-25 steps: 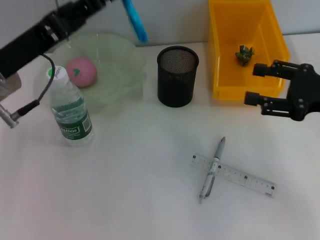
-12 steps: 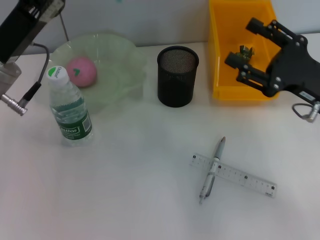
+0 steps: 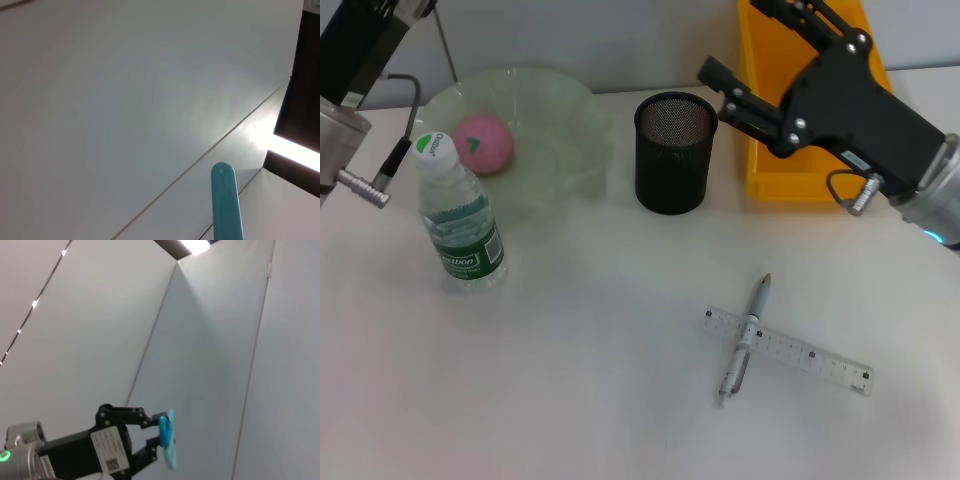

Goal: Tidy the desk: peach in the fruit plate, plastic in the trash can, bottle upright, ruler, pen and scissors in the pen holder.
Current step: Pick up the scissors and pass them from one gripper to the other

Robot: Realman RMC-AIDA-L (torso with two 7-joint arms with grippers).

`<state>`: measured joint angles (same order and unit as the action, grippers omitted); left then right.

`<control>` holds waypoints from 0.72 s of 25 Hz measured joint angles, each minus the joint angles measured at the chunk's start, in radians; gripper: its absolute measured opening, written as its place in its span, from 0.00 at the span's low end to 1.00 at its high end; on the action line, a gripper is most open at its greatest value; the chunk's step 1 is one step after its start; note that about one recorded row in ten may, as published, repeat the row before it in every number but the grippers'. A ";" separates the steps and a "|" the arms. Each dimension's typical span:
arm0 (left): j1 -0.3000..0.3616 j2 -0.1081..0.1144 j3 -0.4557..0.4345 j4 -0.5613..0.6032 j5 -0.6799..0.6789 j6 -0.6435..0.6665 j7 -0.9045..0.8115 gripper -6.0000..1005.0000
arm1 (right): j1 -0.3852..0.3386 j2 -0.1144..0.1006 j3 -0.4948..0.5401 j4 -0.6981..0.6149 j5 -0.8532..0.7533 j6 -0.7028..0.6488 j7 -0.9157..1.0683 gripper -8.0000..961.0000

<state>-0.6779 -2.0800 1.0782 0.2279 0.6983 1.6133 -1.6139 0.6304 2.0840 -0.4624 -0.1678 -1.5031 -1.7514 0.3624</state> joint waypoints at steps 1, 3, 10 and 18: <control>-0.010 0.000 0.000 -0.015 -0.015 0.001 0.004 0.24 | 0.010 0.000 -0.002 0.008 0.001 0.003 -0.009 0.79; -0.010 0.000 0.000 -0.015 -0.015 0.001 0.004 0.24 | 0.017 0.001 -0.004 0.014 0.001 0.005 -0.016 0.79; -0.076 0.000 -0.007 -0.119 -0.063 0.008 0.008 0.24 | 0.059 0.003 0.005 0.075 0.006 0.010 -0.089 0.79; -0.107 0.000 -0.011 -0.184 -0.089 0.029 0.023 0.24 | 0.107 0.005 0.015 0.183 0.058 0.013 -0.188 0.79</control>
<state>-0.7851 -2.0800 1.0676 0.0441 0.6089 1.6426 -1.5904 0.7378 2.0894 -0.4474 0.0149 -1.4446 -1.7388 0.1744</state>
